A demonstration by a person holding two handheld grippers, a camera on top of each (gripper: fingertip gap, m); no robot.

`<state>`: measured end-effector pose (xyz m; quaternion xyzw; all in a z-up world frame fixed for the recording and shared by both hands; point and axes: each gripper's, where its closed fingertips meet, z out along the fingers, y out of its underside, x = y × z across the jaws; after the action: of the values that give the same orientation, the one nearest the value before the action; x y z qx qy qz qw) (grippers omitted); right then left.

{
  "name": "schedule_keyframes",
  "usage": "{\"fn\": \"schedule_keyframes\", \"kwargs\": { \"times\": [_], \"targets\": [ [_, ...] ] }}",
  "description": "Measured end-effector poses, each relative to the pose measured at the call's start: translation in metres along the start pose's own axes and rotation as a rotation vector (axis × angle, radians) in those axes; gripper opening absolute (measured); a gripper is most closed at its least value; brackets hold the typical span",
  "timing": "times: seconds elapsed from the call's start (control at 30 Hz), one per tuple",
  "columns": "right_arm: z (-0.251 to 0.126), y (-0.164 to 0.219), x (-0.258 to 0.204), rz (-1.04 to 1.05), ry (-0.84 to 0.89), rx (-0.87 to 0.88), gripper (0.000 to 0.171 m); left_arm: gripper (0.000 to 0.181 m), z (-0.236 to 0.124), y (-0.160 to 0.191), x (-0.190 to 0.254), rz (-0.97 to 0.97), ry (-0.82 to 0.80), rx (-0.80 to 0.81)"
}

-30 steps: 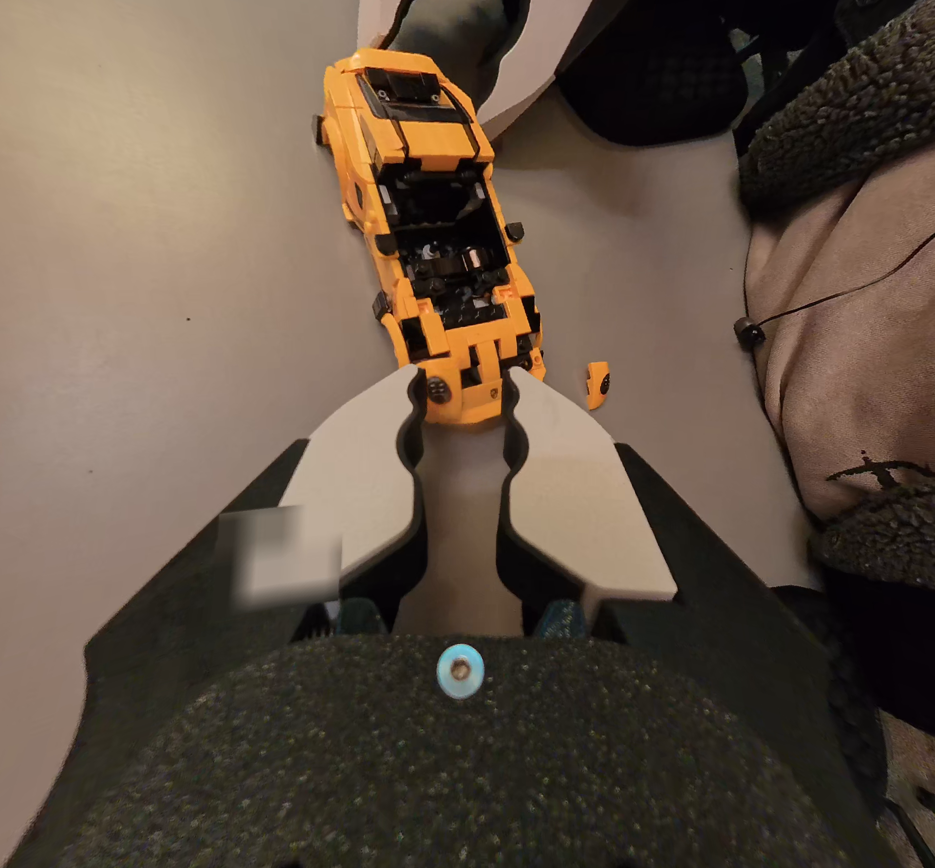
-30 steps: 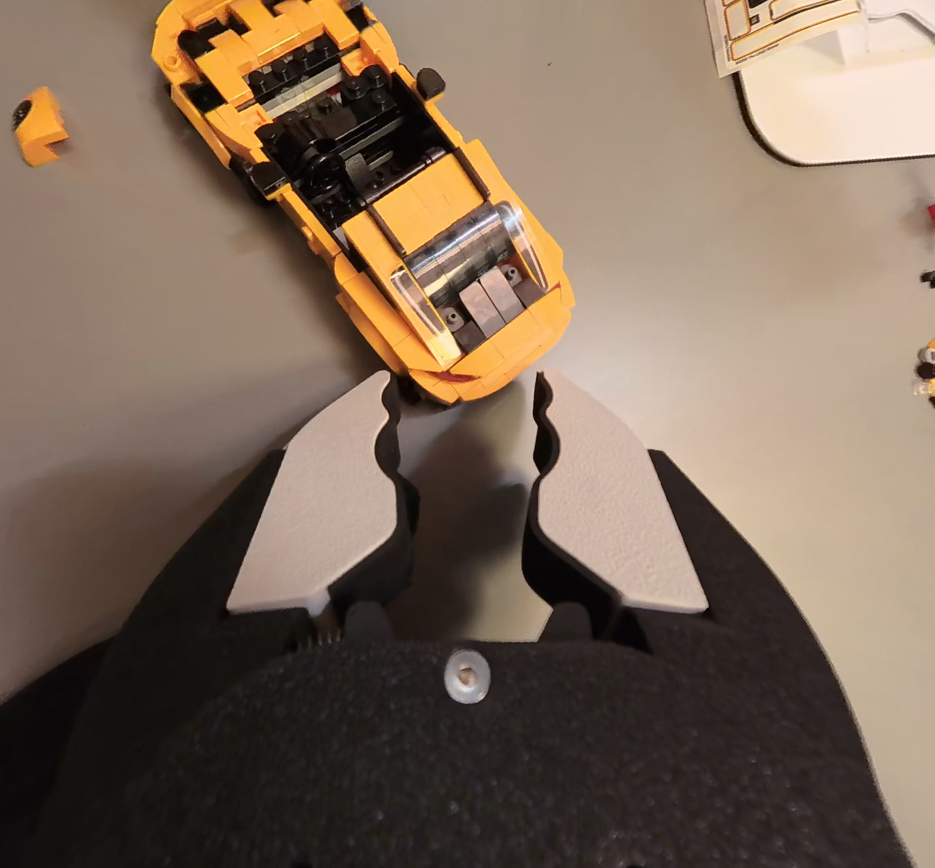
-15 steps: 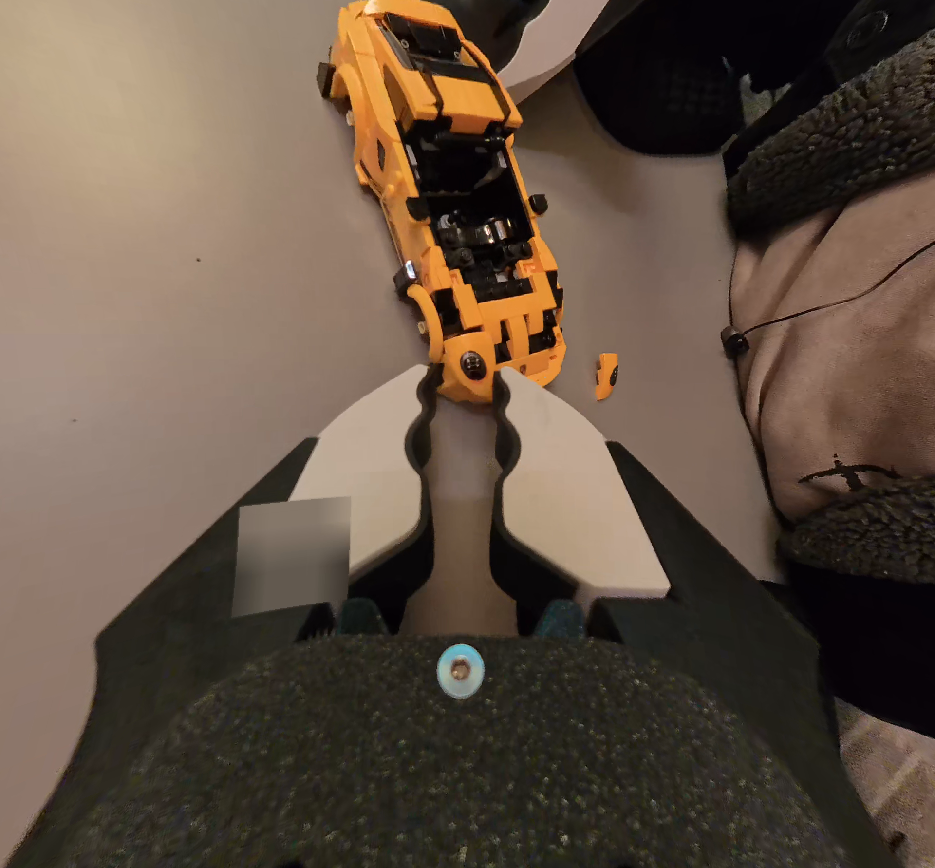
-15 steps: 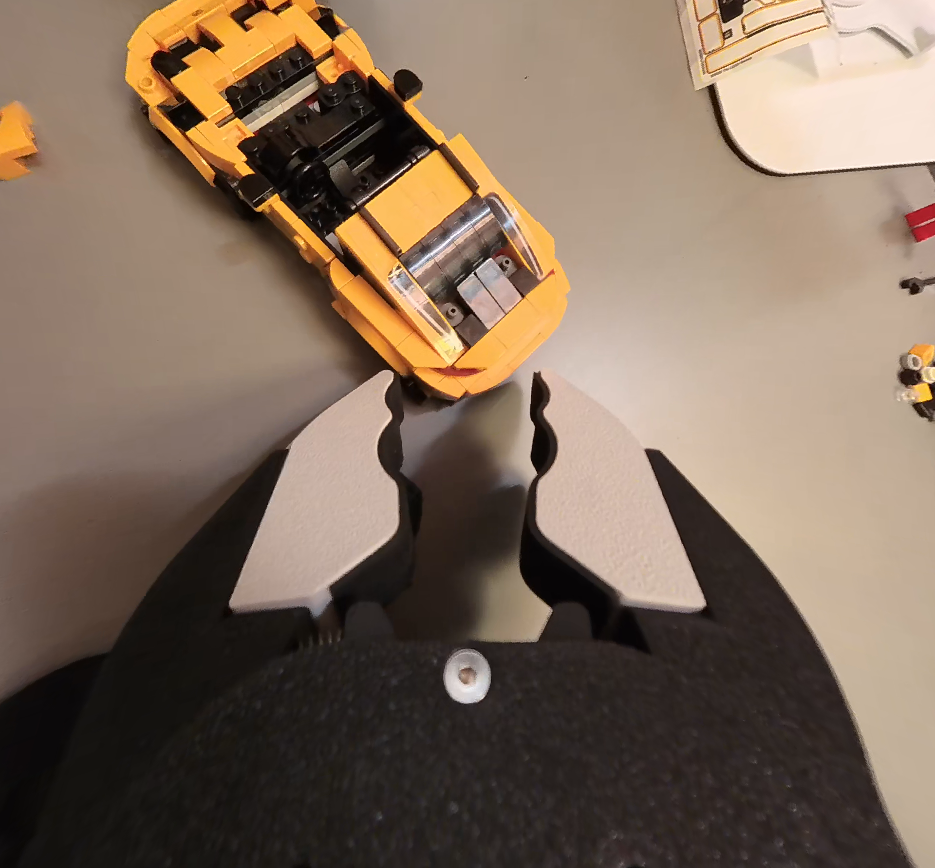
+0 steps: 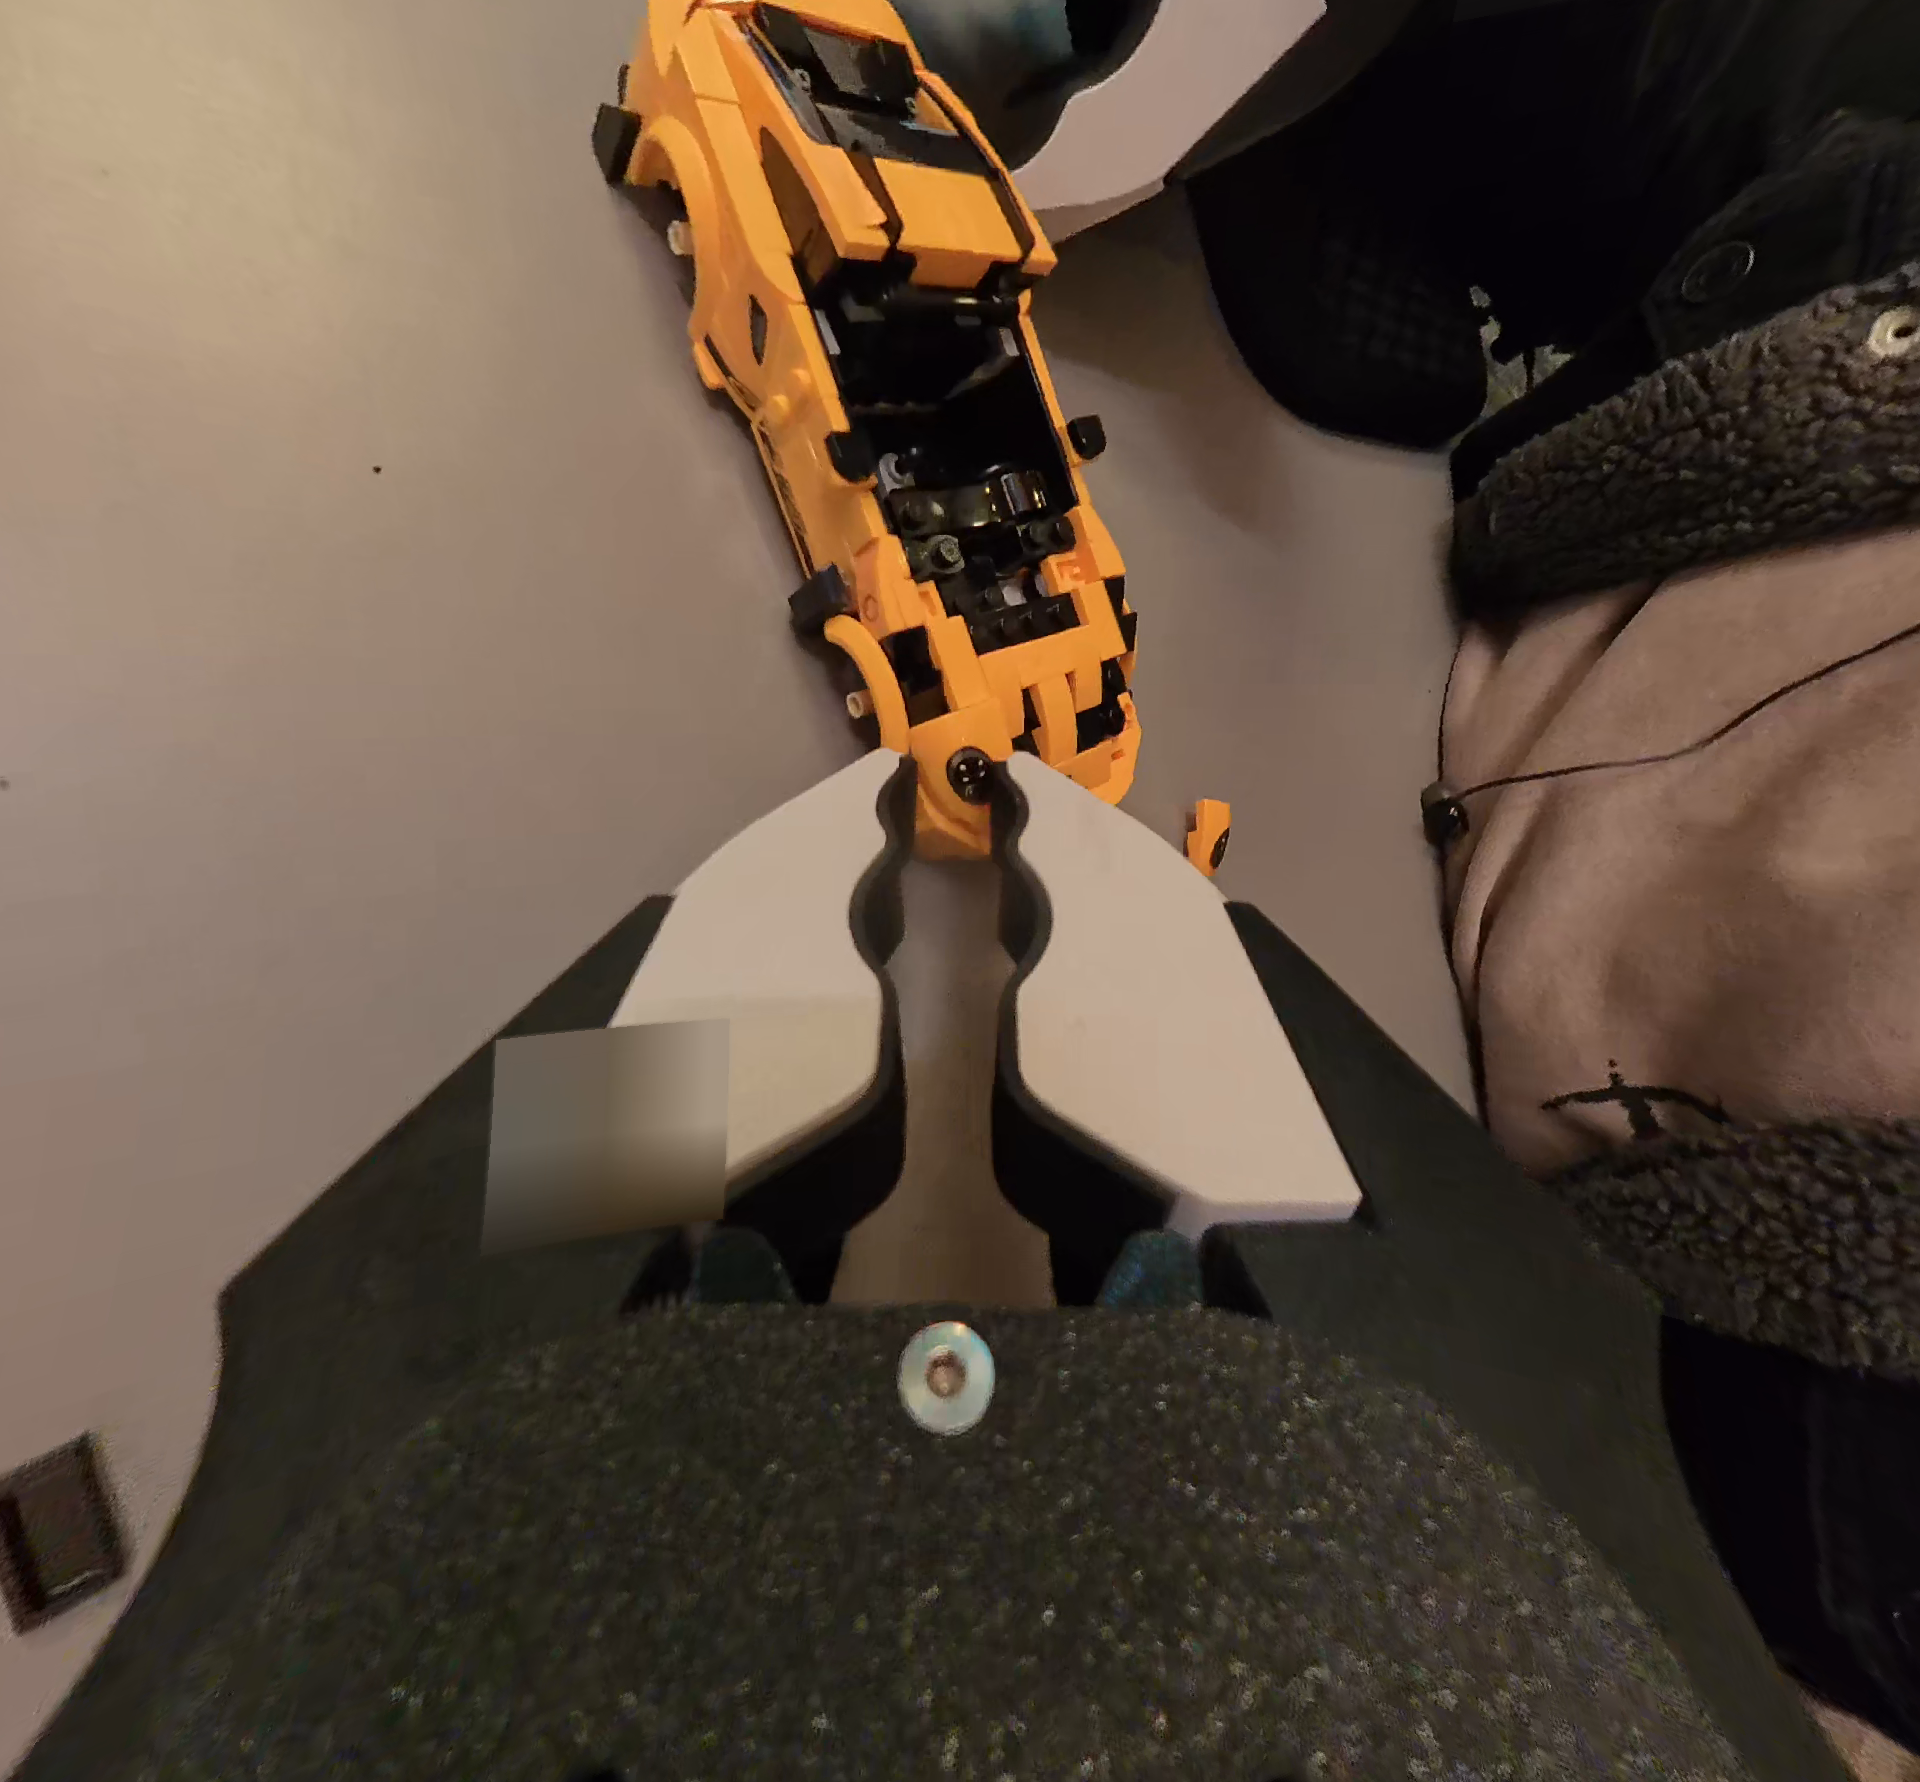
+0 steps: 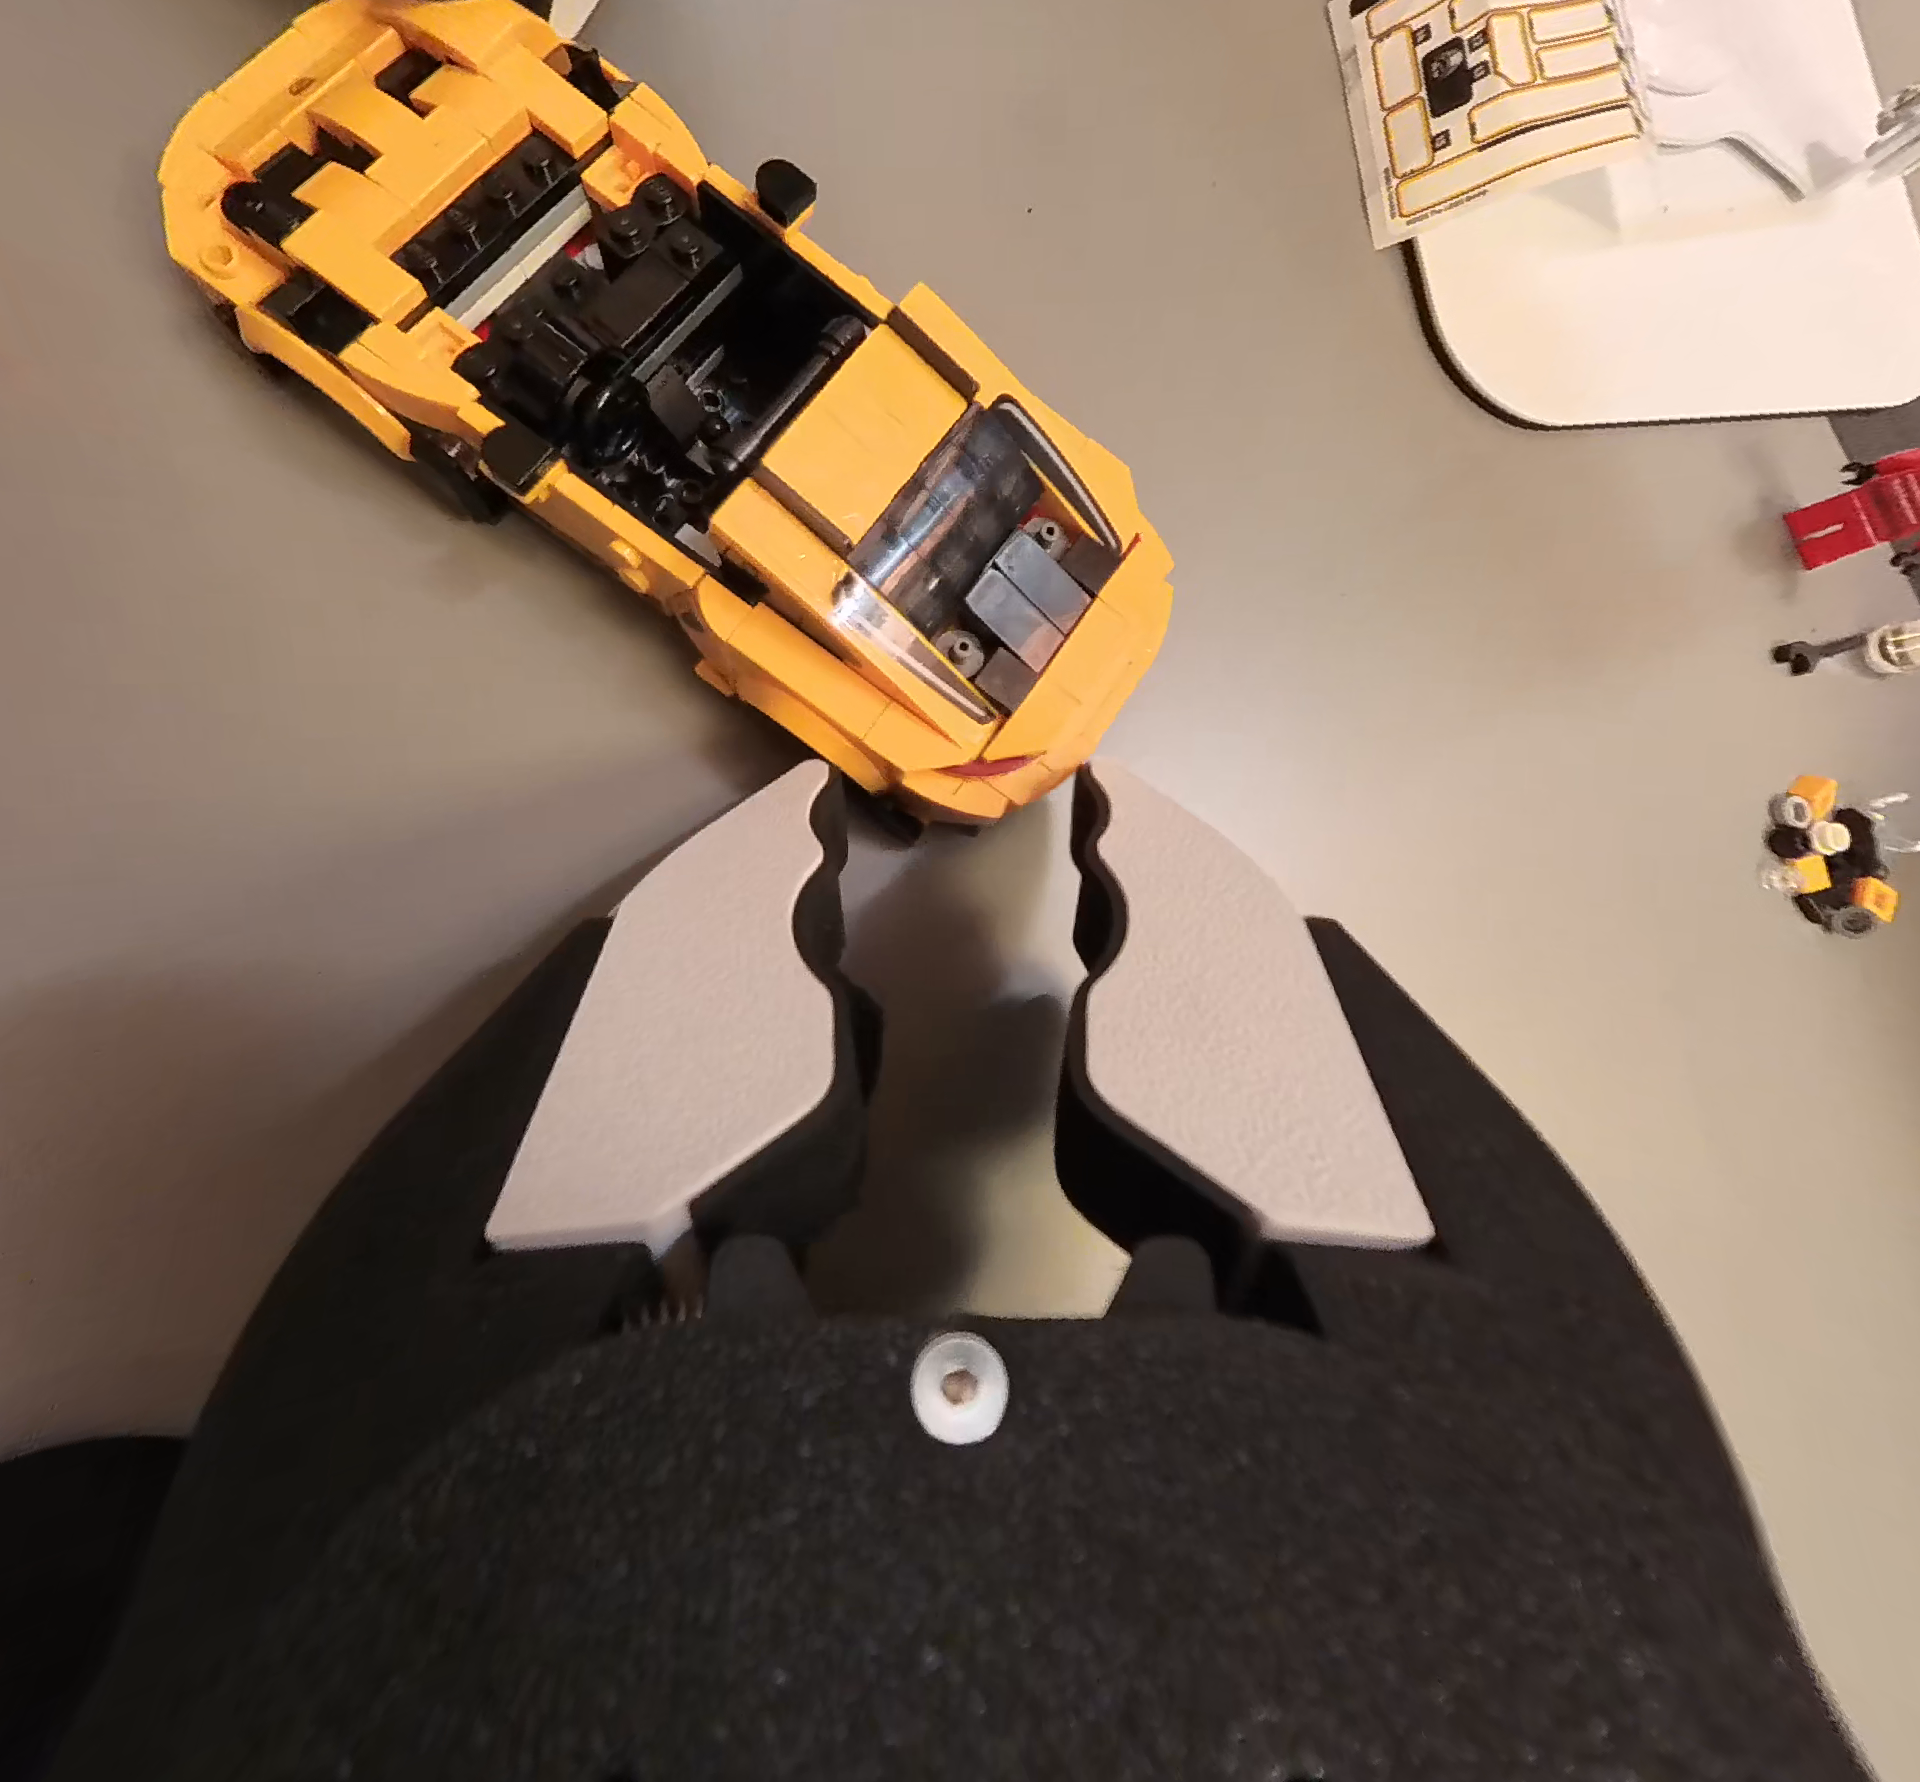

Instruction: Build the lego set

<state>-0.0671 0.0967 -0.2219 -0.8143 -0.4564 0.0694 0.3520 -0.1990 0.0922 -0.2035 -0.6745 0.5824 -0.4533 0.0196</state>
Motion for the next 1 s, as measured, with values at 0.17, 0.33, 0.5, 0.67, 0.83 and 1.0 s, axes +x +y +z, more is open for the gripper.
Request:
{"fn": "schedule_keyframes", "kwargs": {
  "times": [0.17, 0.33, 0.5, 0.67, 0.83, 1.0],
  "targets": [
    [0.0001, 0.0004, 0.0018, 0.012, 0.006, 0.005, 0.044, 0.012, 0.0040, -0.0017, 0.0016, -0.099, -0.064, -0.019],
    [0.0000, 0.0000, 0.0025, -0.008, 0.021, 0.012, 0.045, 0.013, 0.0058, -0.0014, 0.0032, -0.143, -0.126, -0.044],
    [-0.0001, -0.0001, 0.0019, -0.013, 0.027, 0.020, 0.045, 0.013, 0.0064, -0.0018, 0.0032, -0.166, -0.161, -0.059],
    [0.0000, -0.0002, 0.0023, -0.003, 0.030, 0.034, 0.045, 0.013, 0.0064, -0.0019, 0.0030, -0.171, -0.202, -0.070],
    [0.0005, -0.0015, 0.0016, -0.009, 0.030, 0.060, 0.044, 0.014, 0.0041, 0.0014, 0.0035, -0.182, -0.252, -0.068],
    [-0.0001, -0.0016, 0.0011, -0.031, 0.040, 0.066, 0.041, 0.015, 0.0009, -0.0028, 0.0060, -0.184, -0.262, -0.052]
  ]
}}
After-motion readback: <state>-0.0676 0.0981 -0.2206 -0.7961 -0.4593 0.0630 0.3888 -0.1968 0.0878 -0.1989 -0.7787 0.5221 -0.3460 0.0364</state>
